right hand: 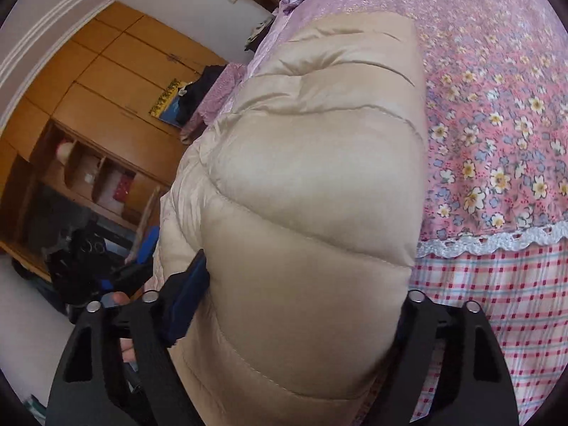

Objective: Fold large clothes
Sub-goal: 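Grasp the folded beige jacket bundle with both grippers and flip it over, then lower the bundle onto the bed and open both grippers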

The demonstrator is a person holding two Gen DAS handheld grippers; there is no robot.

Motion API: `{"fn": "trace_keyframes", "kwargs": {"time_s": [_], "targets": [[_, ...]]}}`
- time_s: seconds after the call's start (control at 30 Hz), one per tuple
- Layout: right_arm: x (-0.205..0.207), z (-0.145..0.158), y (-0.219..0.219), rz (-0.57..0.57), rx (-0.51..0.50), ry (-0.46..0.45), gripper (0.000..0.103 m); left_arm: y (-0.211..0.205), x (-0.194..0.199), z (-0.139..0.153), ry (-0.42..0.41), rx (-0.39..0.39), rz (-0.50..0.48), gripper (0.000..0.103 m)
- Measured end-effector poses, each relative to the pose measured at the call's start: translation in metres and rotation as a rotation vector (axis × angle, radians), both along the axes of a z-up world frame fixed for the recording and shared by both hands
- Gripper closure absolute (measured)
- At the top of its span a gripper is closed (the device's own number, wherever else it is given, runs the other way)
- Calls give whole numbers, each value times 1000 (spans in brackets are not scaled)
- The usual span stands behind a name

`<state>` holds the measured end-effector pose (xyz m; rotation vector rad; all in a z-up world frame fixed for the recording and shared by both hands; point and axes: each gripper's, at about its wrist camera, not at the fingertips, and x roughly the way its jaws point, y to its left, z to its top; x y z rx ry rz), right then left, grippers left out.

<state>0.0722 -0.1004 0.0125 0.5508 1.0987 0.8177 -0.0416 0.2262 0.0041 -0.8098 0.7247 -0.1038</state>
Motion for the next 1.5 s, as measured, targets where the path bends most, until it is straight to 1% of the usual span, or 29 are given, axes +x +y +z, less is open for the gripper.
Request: {"fn": "trace_keyframes", "kwargs": {"time_s": [0.03, 0.07, 0.1, 0.13, 0.17, 0.2, 0.23, 0.27, 0.3, 0.33, 0.37, 0.4, 0.43, 0.47, 0.5, 0.6, 0.73, 0.8, 0.9, 1.0, 1.1, 1.23, 1.3, 1.33, 1.37, 1.4, 1.43, 1.47, 1.5], "targets": [[1, -2, -3, -2, 7, 0, 30, -2, 5, -9, 60, -3, -23, 4], [1, -3, -5, -3, 11, -7, 31, -7, 10, -19, 99, -23, -64, 4], [1, -3, -8, -3, 11, -14, 33, -14, 13, -25, 104, -15, -100, 4], [-2, -3, -10, -2, 8, -21, 36, -19, 14, -26, 89, 14, -118, 4], [-1, -3, -14, 2, 7, -28, 38, -23, 14, -27, 77, 13, -154, 5], [-6, -5, -14, 5, 10, -33, 42, -27, 14, -28, 73, -11, -188, 9], [-6, -7, -15, 7, 15, -36, 47, -32, 13, -30, 70, -30, -216, 16], [-11, -10, -18, 8, 28, -43, 50, -36, 12, -29, 63, -14, -220, 25], [-12, -11, -24, 8, 38, -50, 57, -37, 11, -29, 57, -22, -228, 31], [-16, -9, -28, 11, 56, -66, 62, -37, 12, -33, 49, -75, -236, 37], [-17, -6, -31, 13, 64, -85, 64, -36, 13, -35, 41, -101, -230, 43], [-18, -2, -34, 15, 62, -110, 65, -38, 13, -35, 35, -111, -227, 46], [-19, 2, -37, 15, 56, -127, 67, -41, 13, -34, 24, -125, -228, 53], [-20, 5, -41, 15, 52, -137, 67, -47, 13, -32, 14, -128, -233, 55], [-22, 9, -41, 13, 42, -153, 67, -54, 13, -30, 8, -120, -240, 59], [-22, 21, -51, 5, 0, -198, 67, -72, 22, -20, 0, -96, -245, 63], [-21, 36, -75, -16, -75, -260, 68, -101, 50, 3, -53, 14, -293, 67], [-16, 40, -88, -31, -123, -283, 67, -114, 64, 9, -72, 47, -309, 68], [-3, 43, -109, -66, -182, -301, 67, -144, 97, 17, -84, 93, -343, 69], [13, 45, -130, -95, -244, -344, 67, -172, 129, 26, -91, 143, -371, 70], [39, 41, -154, -136, -255, -324, 66, -188, 157, 31, -112, 156, -374, 71], [73, 40, -171, -168, -227, -348, 65, -196, 189, 28, -123, 152, -371, 71], [89, 35, -173, -168, -211, -348, 64, -194, 201, 21, -101, 150, -363, 67], [97, 32, -170, -164, -204, -339, 62, -191, 204, 17, -83, 148, -359, 59], [108, 35, -168, -161, -204, -334, 60, -190, 209, 13, -71, 150, -354, 46], [113, 31, -168, -161, -207, -322, 54, -185, 204, 11, -62, 196, -328, 38], [115, 29, -167, -164, -207, -310, 46, -190, 202, 15, -84, 268, -299, 35], [118, 28, -168, -175, -208, -293, 42, -192, 195, 19, -110, 331, -280, 35], [115, 27, -171, -182, -204, -291, 35, -199, 179, 28, -162, 491, -222, 37]]}}
